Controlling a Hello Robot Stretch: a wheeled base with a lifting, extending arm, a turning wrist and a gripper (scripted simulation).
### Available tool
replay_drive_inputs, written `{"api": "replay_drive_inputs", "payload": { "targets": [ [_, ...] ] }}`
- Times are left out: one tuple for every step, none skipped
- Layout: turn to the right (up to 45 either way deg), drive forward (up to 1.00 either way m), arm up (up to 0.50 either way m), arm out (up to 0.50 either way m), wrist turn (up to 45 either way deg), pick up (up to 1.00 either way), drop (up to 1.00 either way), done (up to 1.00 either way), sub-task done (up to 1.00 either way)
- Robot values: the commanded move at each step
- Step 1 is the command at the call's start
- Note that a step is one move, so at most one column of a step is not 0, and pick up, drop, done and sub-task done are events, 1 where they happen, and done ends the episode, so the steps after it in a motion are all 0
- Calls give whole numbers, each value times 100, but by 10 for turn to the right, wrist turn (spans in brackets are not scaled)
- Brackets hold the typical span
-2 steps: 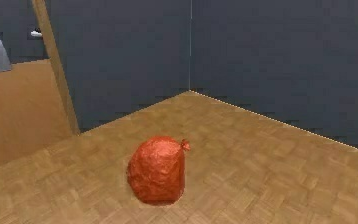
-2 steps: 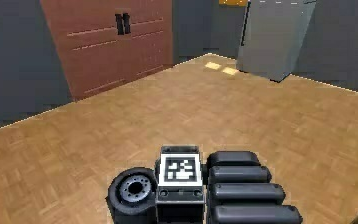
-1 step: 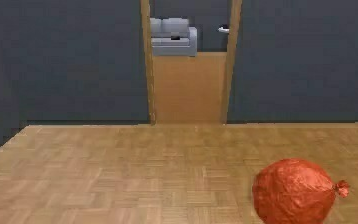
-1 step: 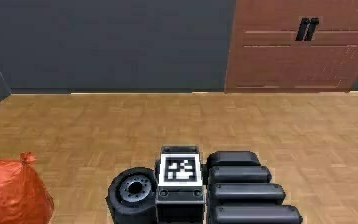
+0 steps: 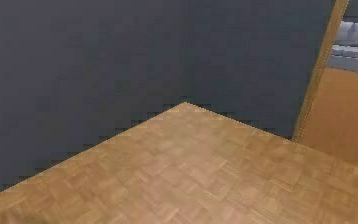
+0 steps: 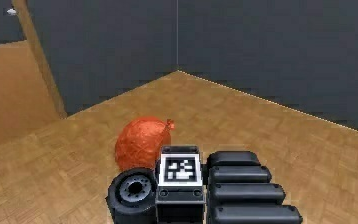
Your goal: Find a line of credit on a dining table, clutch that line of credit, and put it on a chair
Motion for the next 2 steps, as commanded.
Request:
{"api": "replay_drive_inputs", "payload": {
  "targets": [
    [0, 75, 0, 0, 0, 0, 0, 0, 0],
    [-450, 0, 0, 0, 0, 0, 0, 0, 0]
  ]
}}
